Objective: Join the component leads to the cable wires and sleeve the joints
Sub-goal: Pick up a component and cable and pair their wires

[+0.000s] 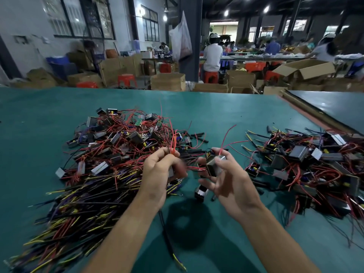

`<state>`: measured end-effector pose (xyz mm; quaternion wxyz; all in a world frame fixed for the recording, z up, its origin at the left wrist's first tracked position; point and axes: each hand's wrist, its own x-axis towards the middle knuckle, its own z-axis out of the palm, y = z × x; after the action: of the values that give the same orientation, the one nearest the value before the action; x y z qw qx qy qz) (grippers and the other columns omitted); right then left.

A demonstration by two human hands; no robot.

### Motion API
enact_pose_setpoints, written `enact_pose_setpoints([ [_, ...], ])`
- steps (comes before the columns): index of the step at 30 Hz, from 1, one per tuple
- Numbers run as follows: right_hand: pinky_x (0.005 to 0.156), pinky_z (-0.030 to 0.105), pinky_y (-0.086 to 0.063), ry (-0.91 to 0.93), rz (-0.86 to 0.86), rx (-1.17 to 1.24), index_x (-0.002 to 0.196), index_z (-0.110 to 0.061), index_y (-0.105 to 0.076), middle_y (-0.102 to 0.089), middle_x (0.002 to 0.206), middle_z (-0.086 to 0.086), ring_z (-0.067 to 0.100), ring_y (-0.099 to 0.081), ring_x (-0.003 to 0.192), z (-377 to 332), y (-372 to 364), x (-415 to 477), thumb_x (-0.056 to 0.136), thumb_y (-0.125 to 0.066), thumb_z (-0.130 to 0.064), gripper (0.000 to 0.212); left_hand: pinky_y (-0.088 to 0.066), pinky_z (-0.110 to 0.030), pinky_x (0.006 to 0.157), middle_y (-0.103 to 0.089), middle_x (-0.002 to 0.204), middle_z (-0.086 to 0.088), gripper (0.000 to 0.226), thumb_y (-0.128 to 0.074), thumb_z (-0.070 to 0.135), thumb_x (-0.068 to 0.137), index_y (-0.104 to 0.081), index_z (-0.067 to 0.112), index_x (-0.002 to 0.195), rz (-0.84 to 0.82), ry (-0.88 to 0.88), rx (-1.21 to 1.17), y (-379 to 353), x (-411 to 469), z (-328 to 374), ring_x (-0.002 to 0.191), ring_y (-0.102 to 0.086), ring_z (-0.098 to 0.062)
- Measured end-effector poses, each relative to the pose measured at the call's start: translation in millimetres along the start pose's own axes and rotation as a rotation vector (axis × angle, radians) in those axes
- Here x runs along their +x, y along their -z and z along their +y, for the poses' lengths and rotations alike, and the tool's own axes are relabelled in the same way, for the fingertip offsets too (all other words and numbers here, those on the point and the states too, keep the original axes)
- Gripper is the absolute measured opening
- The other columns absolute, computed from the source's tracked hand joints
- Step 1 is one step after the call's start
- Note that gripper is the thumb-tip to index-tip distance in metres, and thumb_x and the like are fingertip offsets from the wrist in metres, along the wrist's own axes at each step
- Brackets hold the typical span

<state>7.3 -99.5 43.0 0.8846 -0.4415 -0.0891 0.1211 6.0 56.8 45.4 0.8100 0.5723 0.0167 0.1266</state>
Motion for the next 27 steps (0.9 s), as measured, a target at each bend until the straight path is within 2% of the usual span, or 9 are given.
enact_pose_setpoints([
  [2, 0.055, 0.029, -0.056, 0.003, 0.041, 0.000, 0.097, -0.018, -0.056, -0.065, 0.096, 0.015, 0.020, -0.062, 0.066, -2, 0, 1, 0.072, -0.063, -0.018, 0.025, -0.052, -0.029, 0.050, -0.049, 0.056, -0.004, 0.020, -0.045, -0.009, 0.087, -0.054, 0.006, 0.078, -0.044, -0.012, 0.027, 4, -2, 1, 0.049, -0.047, -0.016],
  [4, 0.051, 0.028, -0.055, -0.014, 0.094, -0.022, 0.095, -0.017, -0.058, -0.069, 0.096, 0.016, 0.021, -0.064, 0.064, -2, 4, 5, 0.079, -0.062, -0.005, 0.020, -0.052, -0.029, 0.048, -0.050, 0.055, -0.003, 0.019, -0.044, -0.007, 0.088, -0.055, 0.006, 0.079, -0.045, -0.009, 0.001, 10, -2, 4, 0.048, -0.047, -0.015],
  [6, 0.053, 0.026, -0.054, -0.037, 0.120, -0.037, 0.102, -0.018, -0.057, -0.069, 0.101, 0.018, 0.022, -0.062, 0.068, -2, 9, 8, 0.090, -0.048, 0.010, 0.032, -0.051, -0.027, 0.047, -0.050, 0.055, -0.003, 0.018, -0.043, -0.005, 0.089, -0.054, 0.006, 0.080, -0.003, -0.008, -0.033, 16, 2, 6, 0.047, -0.047, -0.013],
  [8, 0.055, 0.023, -0.053, -0.050, 0.127, -0.088, 0.108, -0.020, -0.056, -0.070, 0.104, 0.017, 0.023, -0.057, 0.072, -4, 12, 9, 0.092, -0.040, 0.014, 0.041, -0.051, -0.027, 0.047, -0.050, 0.056, -0.002, 0.016, -0.042, -0.003, 0.089, -0.053, 0.007, 0.081, 0.023, 0.003, -0.041, 20, 6, 7, 0.048, -0.048, -0.013],
  [15, 0.048, 0.021, -0.051, -0.031, 0.172, -0.180, 0.106, -0.016, -0.059, -0.074, 0.087, 0.009, 0.012, -0.057, 0.051, -10, 9, 9, 0.094, -0.050, 0.005, 0.026, -0.051, -0.029, 0.047, -0.054, 0.064, -0.010, 0.004, -0.050, 0.004, 0.081, -0.054, 0.005, 0.082, -0.172, 0.024, 0.071, 18, 1, 10, 0.049, -0.050, -0.019],
  [18, 0.045, 0.023, -0.046, -0.056, 0.207, -0.426, 0.099, -0.018, -0.061, -0.074, 0.077, 0.005, 0.011, -0.052, 0.045, -18, 13, 9, 0.090, -0.055, 0.004, 0.025, -0.053, -0.031, 0.050, -0.059, 0.073, -0.018, 0.008, -0.048, 0.000, 0.087, -0.055, 0.003, 0.087, -0.373, 0.102, 0.165, 13, -6, 12, 0.052, -0.055, -0.025],
  [21, 0.044, 0.025, -0.045, -0.068, 0.194, -0.746, 0.106, -0.020, -0.057, -0.074, 0.072, 0.003, 0.013, -0.054, 0.043, -28, 25, 8, 0.088, -0.050, 0.008, 0.034, -0.055, -0.033, 0.055, -0.066, 0.079, -0.017, 0.006, -0.054, -0.003, 0.089, -0.057, 0.001, 0.091, -0.581, 0.181, 0.317, 7, -15, 11, 0.055, -0.059, -0.028],
  [24, 0.050, 0.025, -0.045, -0.008, 0.306, -0.869, 0.108, -0.019, -0.054, -0.073, 0.067, 0.002, 0.017, -0.057, 0.048, -35, 36, 10, 0.088, -0.046, 0.009, 0.035, -0.056, -0.031, 0.060, -0.069, 0.084, -0.016, 0.007, -0.053, -0.006, 0.092, -0.058, -0.001, 0.093, -0.587, 0.151, 0.387, 2, -18, 5, 0.059, -0.063, -0.026],
  [27, 0.042, 0.019, -0.042, 0.015, 0.375, -0.705, 0.103, -0.018, -0.057, -0.072, 0.065, 0.004, 0.019, -0.056, 0.048, -38, 37, 12, 0.088, -0.044, 0.010, 0.034, -0.055, -0.029, 0.060, -0.071, 0.080, -0.015, 0.012, -0.054, -0.006, 0.092, -0.060, 0.004, 0.090, -0.488, 0.124, 0.315, 3, -15, 2, 0.063, -0.066, -0.023],
])
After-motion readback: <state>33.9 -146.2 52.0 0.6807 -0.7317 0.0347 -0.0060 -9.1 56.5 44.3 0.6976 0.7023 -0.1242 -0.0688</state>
